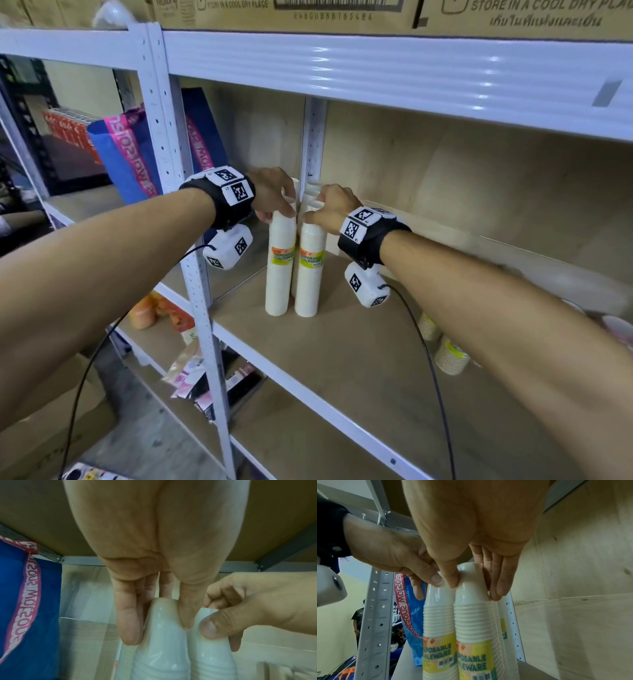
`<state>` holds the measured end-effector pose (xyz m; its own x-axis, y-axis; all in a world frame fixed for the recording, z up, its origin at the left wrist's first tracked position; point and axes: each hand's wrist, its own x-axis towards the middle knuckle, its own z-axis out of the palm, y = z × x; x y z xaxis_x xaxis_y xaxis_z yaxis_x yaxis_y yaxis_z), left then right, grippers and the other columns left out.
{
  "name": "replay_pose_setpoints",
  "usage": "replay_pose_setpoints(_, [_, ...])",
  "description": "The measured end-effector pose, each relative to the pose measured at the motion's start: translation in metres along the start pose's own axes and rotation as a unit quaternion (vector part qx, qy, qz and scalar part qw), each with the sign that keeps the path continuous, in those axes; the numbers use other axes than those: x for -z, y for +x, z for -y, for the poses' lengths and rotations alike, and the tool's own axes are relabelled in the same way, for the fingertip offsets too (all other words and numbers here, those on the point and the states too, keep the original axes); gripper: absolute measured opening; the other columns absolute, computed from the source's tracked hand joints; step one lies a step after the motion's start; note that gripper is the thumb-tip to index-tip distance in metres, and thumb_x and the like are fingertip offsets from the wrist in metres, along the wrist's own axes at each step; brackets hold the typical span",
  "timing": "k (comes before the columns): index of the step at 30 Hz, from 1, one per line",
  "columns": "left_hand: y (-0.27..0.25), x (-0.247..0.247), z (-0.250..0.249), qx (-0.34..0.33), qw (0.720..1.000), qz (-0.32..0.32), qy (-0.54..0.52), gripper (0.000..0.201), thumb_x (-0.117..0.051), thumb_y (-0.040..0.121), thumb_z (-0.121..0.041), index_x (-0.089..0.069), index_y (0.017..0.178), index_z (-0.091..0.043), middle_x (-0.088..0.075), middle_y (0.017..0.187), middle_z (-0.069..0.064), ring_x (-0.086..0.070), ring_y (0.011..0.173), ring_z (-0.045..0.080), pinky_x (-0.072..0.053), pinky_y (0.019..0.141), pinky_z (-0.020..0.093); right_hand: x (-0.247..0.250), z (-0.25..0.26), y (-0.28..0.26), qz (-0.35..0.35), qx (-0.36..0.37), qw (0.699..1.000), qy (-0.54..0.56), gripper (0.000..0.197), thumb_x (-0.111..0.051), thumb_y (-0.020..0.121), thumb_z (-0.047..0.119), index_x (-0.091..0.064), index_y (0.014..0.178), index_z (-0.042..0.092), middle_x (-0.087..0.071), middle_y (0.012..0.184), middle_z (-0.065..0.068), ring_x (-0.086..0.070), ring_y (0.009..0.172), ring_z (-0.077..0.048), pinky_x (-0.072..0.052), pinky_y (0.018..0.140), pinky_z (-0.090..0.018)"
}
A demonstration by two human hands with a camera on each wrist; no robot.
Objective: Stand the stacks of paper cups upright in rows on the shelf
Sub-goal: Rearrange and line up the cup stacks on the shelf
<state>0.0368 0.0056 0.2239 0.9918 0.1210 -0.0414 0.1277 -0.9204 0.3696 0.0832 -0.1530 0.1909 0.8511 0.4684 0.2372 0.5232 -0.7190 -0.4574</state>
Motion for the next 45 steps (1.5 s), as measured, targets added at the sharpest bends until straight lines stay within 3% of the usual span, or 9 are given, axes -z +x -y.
replay_pose_setpoints(8, [0.013,0.015,-0.023,-0.03,0.999,0.033,0.023,0.032,-0.074,0.085,-0.02,-0.065,0.116,-0.017,-0.069,0.102,0.008,-0.074,0.077,0.025,-0.061,0.071,0.033,0.025,-0.015,-0.001,-0.005,-0.008,1.0,-0.013,0.041,-0.075,0.077,0.034,-0.059,0.106,0.01,-0.059,0.098,-0.004,-0.056,0.082,-0.021,-0.035,0.05,-0.024])
replay_pose_setpoints(12, [0.025,0.02,-0.05,-0.065,0.996,0.046,0.037,0.032,-0.074,0.085,-0.016,-0.065,0.117,-0.015,-0.062,0.114,0.008,-0.071,0.086,0.027,-0.06,0.078,0.037,0.042,-0.033,0.001,-0.018,-0.031,0.999,-0.02,0.043,-0.076,0.074,0.038,-0.06,0.102,0.01,-0.059,0.095,-0.003,-0.058,0.081,-0.019,-0.036,0.05,-0.023])
replay_pose_setpoints(17, [0.038,0.021,-0.089,-0.121,0.991,0.03,0.052,0.031,-0.073,0.086,-0.015,-0.066,0.116,-0.017,-0.064,0.103,0.004,-0.072,0.083,0.026,-0.06,0.078,0.036,0.062,-0.065,0.002,-0.03,-0.073,0.996,-0.04,0.039,-0.076,0.073,0.037,-0.057,0.094,0.011,-0.056,0.09,-0.002,-0.058,0.08,-0.02,-0.034,0.049,-0.023])
replay_pose_setpoints(21, [0.055,0.007,-0.115,-0.156,0.987,0.025,0.035,0.031,-0.073,0.084,-0.009,-0.067,0.115,-0.012,-0.058,0.101,0.001,-0.069,0.095,0.031,-0.06,0.081,0.042,0.076,-0.091,0.002,-0.051,-0.119,0.989,-0.067,0.044,-0.076,0.072,0.038,-0.058,0.1,0.01,-0.057,0.095,-0.003,-0.056,0.081,-0.02,-0.03,0.048,-0.023])
replay_pose_setpoints(26, [0.085,-0.016,-0.133,-0.196,0.98,0.01,0.034,0.033,-0.071,0.085,-0.006,-0.066,0.117,-0.014,-0.053,0.118,0.003,-0.064,0.095,0.024,-0.058,0.065,0.029,0.089,-0.118,0.005,-0.078,-0.158,0.981,-0.079,0.056,-0.078,0.07,0.04,-0.058,0.112,0.01,-0.059,0.11,-0.006,-0.055,0.085,-0.019,-0.031,0.049,-0.023])
replay_pose_setpoints(32, [0.117,-0.04,-0.145,-0.25,0.965,-0.031,0.073,0.039,-0.07,0.084,-0.012,-0.063,0.122,-0.016,-0.051,0.131,0.005,-0.053,0.117,0.025,-0.047,0.087,0.029,0.093,-0.141,0.008,-0.11,-0.195,0.973,-0.056,0.059,-0.076,0.07,0.045,-0.055,0.116,0.015,-0.058,0.121,-0.004,-0.06,0.103,-0.023,-0.05,0.074,-0.03])
replay_pose_setpoints(38, [0.138,-0.055,-0.151,-0.263,0.963,-0.037,0.042,0.037,-0.069,0.085,-0.01,-0.063,0.12,-0.019,-0.051,0.131,0.004,-0.054,0.115,0.024,-0.047,0.085,0.03,0.096,-0.153,0.009,-0.135,-0.194,0.972,-0.018,0.045,-0.075,0.08,0.03,-0.053,0.115,0.011,-0.063,0.122,0.0,-0.06,0.106,-0.019,-0.041,0.07,-0.025])
replay_pose_setpoints(41, [0.146,-0.062,-0.152,-0.263,0.963,-0.037,0.034,0.038,-0.069,0.085,-0.01,-0.062,0.121,-0.019,-0.051,0.131,0.004,-0.054,0.113,0.023,-0.046,0.082,0.029,0.095,-0.156,0.012,-0.14,-0.193,0.971,-0.011,0.043,-0.074,0.082,0.029,-0.053,0.115,0.01,-0.061,0.113,0.001,-0.059,0.102,-0.017,-0.037,0.062,-0.022])
replay_pose_setpoints(45, [0.155,-0.069,-0.152,-0.259,0.965,-0.027,0.022,0.038,-0.068,0.087,-0.009,-0.061,0.123,-0.02,-0.051,0.132,0.003,-0.054,0.114,0.022,-0.044,0.079,0.027,0.092,-0.158,0.017,-0.138,-0.19,0.972,-0.014,0.05,-0.074,0.082,0.032,-0.052,0.12,0.008,-0.059,0.122,-0.003,-0.055,0.1,-0.017,-0.035,0.059,-0.023])
